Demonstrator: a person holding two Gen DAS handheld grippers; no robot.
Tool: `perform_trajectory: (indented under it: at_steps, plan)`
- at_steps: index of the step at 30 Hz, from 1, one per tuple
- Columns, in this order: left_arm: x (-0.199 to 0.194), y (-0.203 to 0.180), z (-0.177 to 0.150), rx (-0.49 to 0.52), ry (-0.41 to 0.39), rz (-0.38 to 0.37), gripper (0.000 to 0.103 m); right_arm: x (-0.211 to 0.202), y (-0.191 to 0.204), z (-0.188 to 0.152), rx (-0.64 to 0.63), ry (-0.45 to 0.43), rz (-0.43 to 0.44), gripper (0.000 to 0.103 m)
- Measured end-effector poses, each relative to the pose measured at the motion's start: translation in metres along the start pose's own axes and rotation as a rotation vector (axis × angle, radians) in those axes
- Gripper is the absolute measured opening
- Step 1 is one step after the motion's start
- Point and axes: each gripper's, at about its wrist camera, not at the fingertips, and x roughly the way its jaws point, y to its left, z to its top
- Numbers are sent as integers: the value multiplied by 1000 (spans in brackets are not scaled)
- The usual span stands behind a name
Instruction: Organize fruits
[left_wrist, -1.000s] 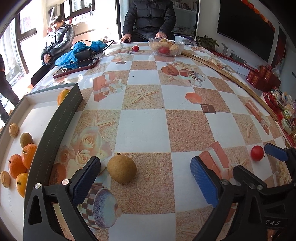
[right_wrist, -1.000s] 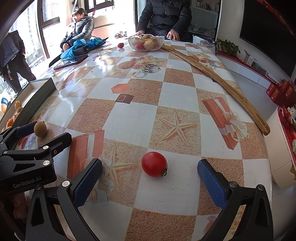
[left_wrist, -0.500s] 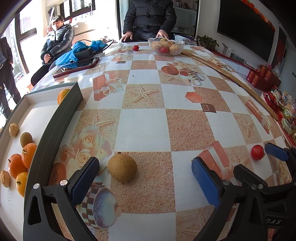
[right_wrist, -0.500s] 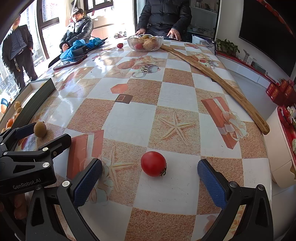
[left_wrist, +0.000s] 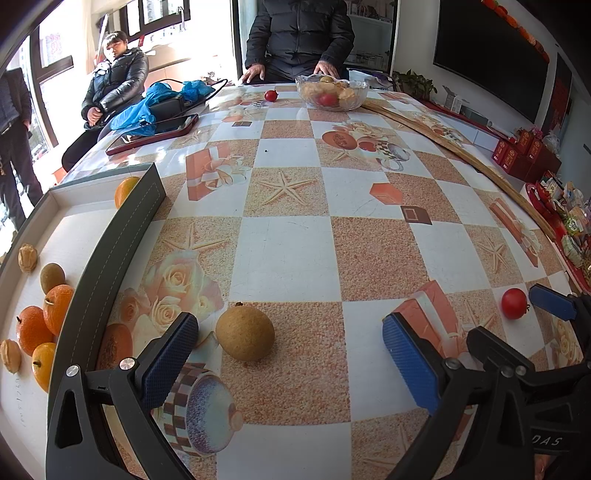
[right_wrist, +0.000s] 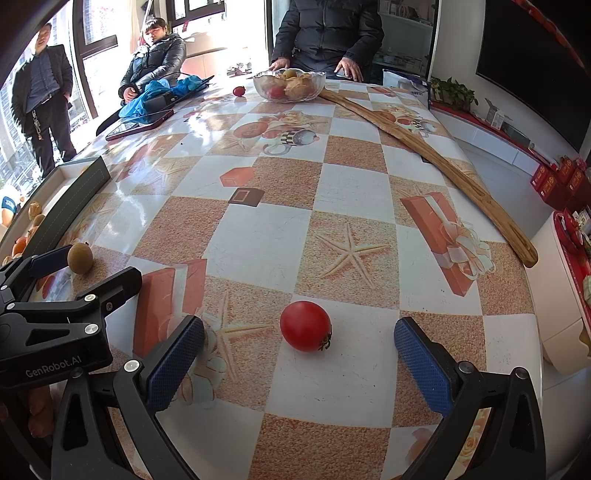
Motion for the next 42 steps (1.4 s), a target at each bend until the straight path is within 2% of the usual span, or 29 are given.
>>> perform_trajectory:
  at_steps: [27,29,31,32,33,34,35,36,37,38,42]
  plan:
    - [1,0,-1,1,4,-1,101,-3,-11,-1,34,-3,-12,103]
    - [1,-1,1,-1,3,6,96,-3,-12,0,36,-3,-9,103]
    - [-1,-2,4,7,1,-1,75,-3,-13,1,39,-2,-1,103]
    - [-2,-3,6,12,3,-4,69,-4,-14,0,43,-5,1,95]
    - [-3,-3,7,17,5,-14,55,-6,-14,-1,38,-15,-12,86]
    - [-4,-4,9,22,5,-19,38,-9,-13,-2,24,-25,-22,71]
    - [-4,-3,10,24,6,-24,29,-12,-11,-3,12,-32,-12,55]
    - [-5,-2,10,19,10,-34,28,-14,-10,-4,0,-34,-7,48]
    - [-6,0,9,8,11,-46,28,-15,-8,-4,-10,-33,2,33]
    - [-8,3,8,-6,13,-63,28,-17,-7,-5,-15,-32,8,25]
    - [-20,15,-2,-52,15,-131,28,-19,-12,-7,15,-26,47,25]
